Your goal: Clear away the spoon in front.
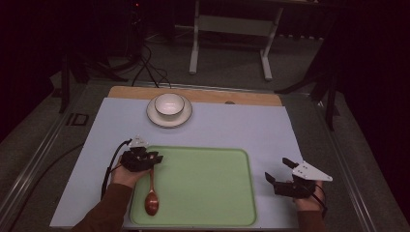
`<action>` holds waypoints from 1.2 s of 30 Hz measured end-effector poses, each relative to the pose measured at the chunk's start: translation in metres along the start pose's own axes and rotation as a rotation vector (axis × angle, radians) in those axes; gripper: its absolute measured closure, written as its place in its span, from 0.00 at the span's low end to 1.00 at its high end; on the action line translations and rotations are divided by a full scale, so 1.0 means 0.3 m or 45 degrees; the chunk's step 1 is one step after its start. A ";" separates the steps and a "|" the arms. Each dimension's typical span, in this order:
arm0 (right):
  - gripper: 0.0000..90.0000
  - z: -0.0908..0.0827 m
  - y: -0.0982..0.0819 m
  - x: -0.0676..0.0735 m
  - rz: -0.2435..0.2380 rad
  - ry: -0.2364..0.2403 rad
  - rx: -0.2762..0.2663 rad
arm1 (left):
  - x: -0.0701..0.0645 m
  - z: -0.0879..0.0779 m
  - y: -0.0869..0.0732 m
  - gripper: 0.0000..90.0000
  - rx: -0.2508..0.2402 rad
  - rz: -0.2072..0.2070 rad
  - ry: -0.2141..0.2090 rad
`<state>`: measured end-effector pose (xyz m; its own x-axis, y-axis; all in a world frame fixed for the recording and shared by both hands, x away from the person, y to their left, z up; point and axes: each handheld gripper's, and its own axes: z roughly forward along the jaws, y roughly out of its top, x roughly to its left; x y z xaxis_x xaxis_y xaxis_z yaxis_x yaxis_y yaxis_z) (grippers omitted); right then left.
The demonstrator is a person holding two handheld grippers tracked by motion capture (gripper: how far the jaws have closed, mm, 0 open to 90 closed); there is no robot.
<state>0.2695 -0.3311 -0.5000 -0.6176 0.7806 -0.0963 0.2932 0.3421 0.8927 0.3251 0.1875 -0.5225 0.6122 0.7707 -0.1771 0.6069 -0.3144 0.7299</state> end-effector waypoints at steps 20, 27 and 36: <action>0.14 0.001 0.000 0.000 0.000 0.005 0.003 | 0.024 0.006 -0.006 0.56 0.008 0.021 0.165; 0.14 0.001 0.000 -0.001 -0.001 0.006 0.006 | 0.047 -0.029 -0.004 0.46 -0.063 -0.025 0.225; 0.14 0.001 -0.001 -0.003 -0.003 0.004 0.010 | 0.065 -0.076 0.000 0.32 -0.134 -0.076 0.297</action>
<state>0.2701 -0.3319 -0.5003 -0.6205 0.7782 -0.0971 0.2973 0.3480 0.8891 0.3255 0.2151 -0.5110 0.4361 0.8968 -0.0740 0.5749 -0.2144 0.7896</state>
